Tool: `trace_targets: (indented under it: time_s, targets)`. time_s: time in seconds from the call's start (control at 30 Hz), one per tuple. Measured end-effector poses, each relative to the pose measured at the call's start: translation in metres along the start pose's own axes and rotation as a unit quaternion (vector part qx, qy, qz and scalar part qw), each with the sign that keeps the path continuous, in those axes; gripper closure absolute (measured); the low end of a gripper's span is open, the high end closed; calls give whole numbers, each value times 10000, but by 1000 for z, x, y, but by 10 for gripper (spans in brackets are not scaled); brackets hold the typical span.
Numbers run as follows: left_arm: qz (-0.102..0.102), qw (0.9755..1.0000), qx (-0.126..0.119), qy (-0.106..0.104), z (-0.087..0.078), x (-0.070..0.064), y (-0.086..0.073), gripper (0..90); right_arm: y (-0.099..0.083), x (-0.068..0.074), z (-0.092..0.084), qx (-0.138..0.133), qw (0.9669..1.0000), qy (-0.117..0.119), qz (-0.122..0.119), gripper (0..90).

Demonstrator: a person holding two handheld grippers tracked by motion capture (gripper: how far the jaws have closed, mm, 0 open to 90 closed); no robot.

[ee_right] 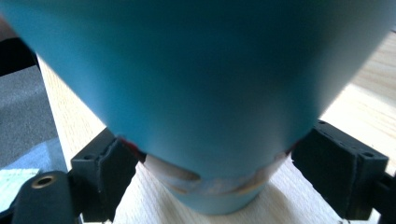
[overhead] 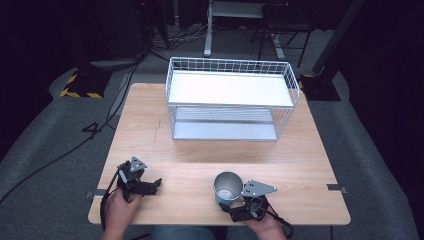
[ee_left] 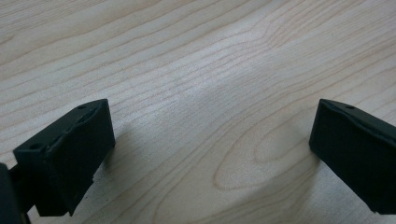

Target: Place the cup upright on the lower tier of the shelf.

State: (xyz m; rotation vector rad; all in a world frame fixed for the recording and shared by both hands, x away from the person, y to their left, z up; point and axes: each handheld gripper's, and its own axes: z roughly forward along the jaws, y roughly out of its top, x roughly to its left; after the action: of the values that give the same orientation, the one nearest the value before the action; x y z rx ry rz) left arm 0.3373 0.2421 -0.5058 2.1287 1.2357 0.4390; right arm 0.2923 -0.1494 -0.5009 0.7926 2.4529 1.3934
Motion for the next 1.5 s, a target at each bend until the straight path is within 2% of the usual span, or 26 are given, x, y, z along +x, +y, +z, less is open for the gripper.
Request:
trace_targets:
  time_s: [0.27,0.33,0.47,0.57,1.0,1.33,1.5]
  targets:
    - [6,10000,-6,11,0,0,0,6,3,2,5,50,10000,-36,46,160]
    - [5,10000,-7,11,0,0,0,6,3,2,7,151,9999,-47,42,161]
    - [6,10000,-1,12,0,0,0,5,3,3,7,201,9998,-6,-38,235]
    - [7,10000,0,10,0,0,0,6,3,3,7,215,9997,-28,-61,241]
    - [7,10000,-1,10,0,0,0,6,5,2,5,120,9999,10,-45,245]
    - [-25,10000,-17,12,0,0,0,5,24,-9,4,35,10000,-28,-27,246]
    - [9,10000,-11,-9,-1,0,-1,6,41,-20,7,-24,10000,-83,20,246]
